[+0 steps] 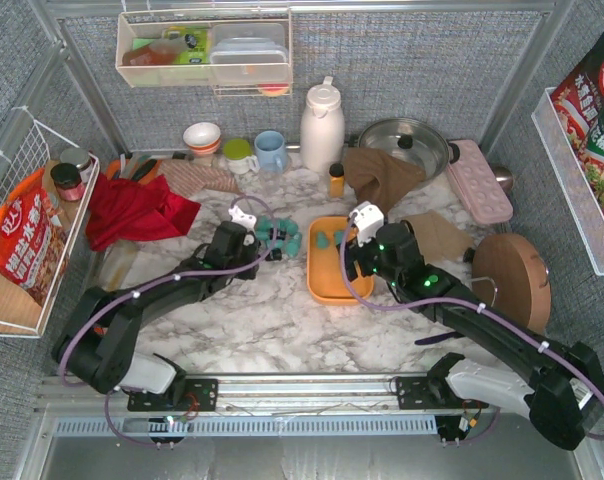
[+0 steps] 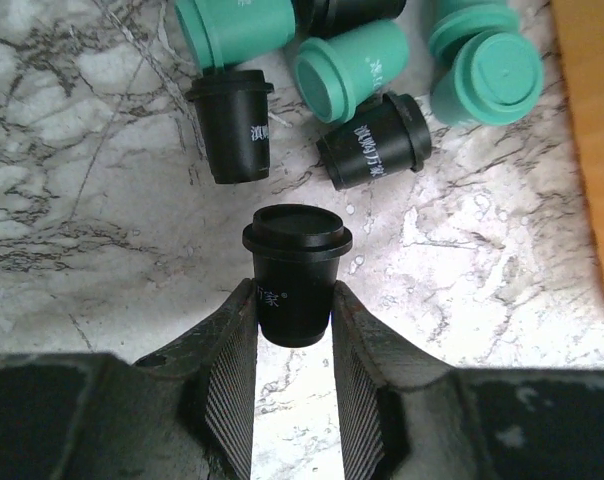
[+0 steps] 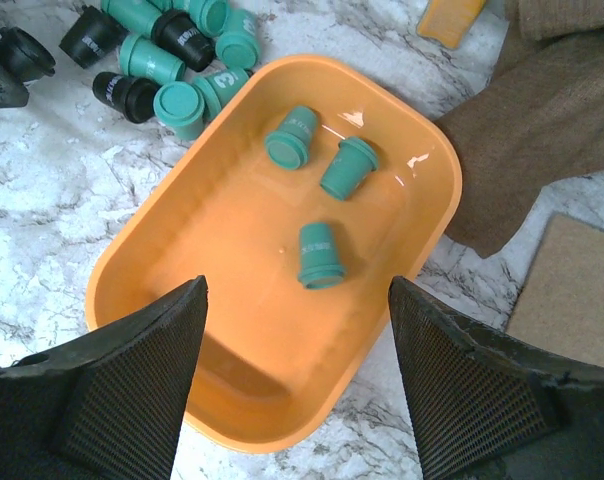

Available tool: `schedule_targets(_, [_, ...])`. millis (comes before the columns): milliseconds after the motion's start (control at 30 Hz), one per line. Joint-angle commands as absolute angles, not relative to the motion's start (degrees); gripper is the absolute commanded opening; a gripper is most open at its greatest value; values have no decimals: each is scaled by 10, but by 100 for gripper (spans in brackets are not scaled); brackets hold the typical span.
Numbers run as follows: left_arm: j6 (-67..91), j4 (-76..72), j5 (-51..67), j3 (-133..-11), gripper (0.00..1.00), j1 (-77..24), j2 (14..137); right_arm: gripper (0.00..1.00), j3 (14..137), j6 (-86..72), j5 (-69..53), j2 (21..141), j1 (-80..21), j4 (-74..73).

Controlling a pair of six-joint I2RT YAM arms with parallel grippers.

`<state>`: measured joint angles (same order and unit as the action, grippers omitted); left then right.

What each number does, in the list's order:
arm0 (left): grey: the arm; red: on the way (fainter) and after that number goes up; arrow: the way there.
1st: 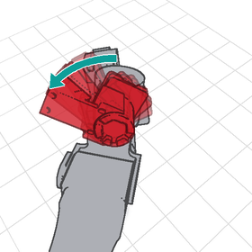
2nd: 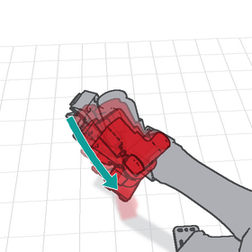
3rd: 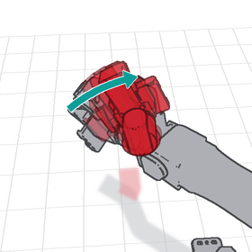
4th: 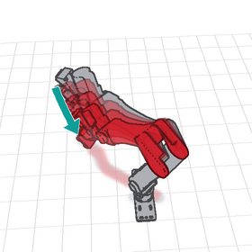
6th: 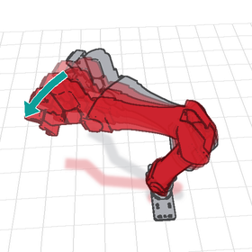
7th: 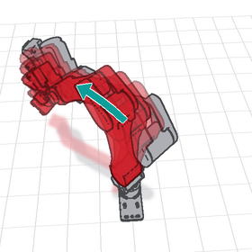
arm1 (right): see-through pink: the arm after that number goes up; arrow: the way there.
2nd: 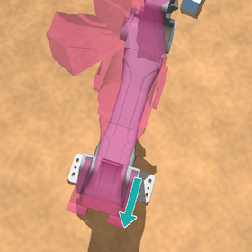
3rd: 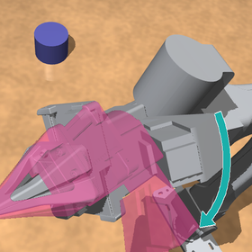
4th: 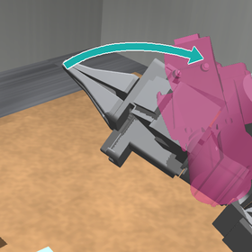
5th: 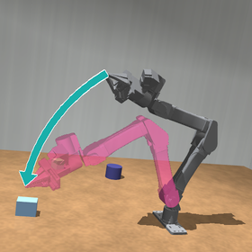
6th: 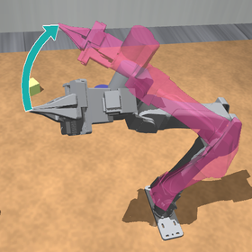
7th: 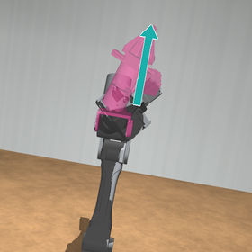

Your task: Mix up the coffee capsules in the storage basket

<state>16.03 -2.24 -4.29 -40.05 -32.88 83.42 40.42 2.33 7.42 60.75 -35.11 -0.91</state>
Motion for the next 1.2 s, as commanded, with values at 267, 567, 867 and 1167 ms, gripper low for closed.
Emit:
schedule_targets(267, [101, -212, 33, -299, 31, -331, 687, 77, 435, -20, 59, 595, -351, -32])
schedule_targets(567, [-19, -491, 92, -151, 27, -413, 582, 76, 507, -154, -39, 617, -352, -76])
schedule_targets(867, [-64, -507, 83, -160, 27, -451, 569, 73, 526, -263, -136, 654, -375, -23])
schedule_targets(1167, [-66, -507, 97, -185, 26, -475, 601, 72, 536, -262, -138, 676, -404, 5])
